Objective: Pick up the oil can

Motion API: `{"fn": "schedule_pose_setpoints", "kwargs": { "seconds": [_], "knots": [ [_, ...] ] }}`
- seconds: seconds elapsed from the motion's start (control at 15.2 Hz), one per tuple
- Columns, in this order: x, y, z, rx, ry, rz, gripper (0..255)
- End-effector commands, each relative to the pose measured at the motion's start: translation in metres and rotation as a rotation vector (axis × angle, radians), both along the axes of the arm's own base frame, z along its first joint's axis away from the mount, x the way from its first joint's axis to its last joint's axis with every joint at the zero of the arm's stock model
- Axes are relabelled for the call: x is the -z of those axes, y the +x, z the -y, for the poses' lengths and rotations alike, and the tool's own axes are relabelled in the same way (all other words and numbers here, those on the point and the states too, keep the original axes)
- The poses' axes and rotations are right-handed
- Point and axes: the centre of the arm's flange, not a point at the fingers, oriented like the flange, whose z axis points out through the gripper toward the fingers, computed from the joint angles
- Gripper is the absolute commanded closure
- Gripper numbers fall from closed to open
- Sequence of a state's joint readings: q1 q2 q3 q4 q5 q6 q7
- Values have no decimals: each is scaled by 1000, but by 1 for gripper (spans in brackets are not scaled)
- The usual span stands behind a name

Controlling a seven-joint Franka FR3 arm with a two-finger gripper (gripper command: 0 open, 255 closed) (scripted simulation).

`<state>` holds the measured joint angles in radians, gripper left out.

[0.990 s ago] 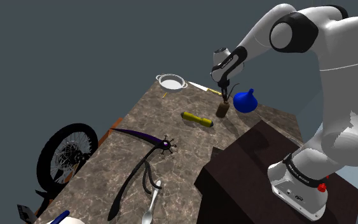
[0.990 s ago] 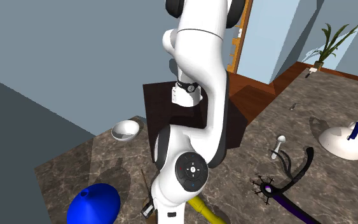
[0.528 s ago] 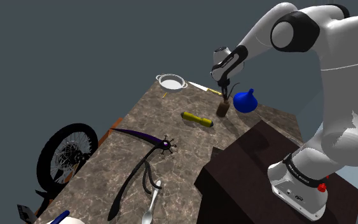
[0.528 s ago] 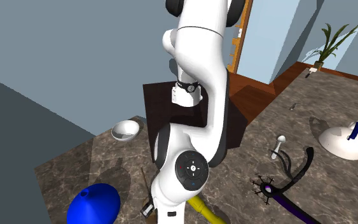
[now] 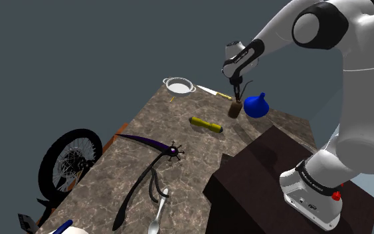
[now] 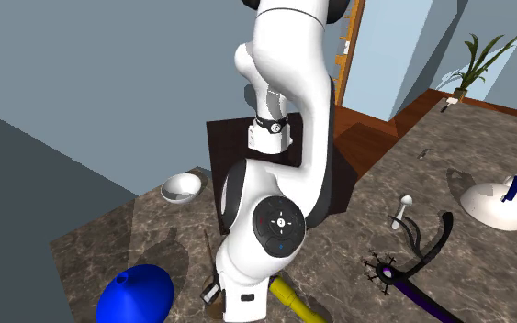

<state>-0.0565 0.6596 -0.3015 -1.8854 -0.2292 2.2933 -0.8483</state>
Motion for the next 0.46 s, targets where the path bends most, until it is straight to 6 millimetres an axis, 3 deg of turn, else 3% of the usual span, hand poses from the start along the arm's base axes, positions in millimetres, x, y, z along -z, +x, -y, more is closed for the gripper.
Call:
{"fn": "schedule_pose_setpoints", "kwargs": {
  "seconds": [0.0, 0.26, 0.4],
  "knots": [
    [-12, -1, 0, 0, 0, 0, 255],
    [-33, -1, 0, 0, 0, 0, 255],
    [-34, -1, 0, 0, 0, 0, 255]
  ]
}}
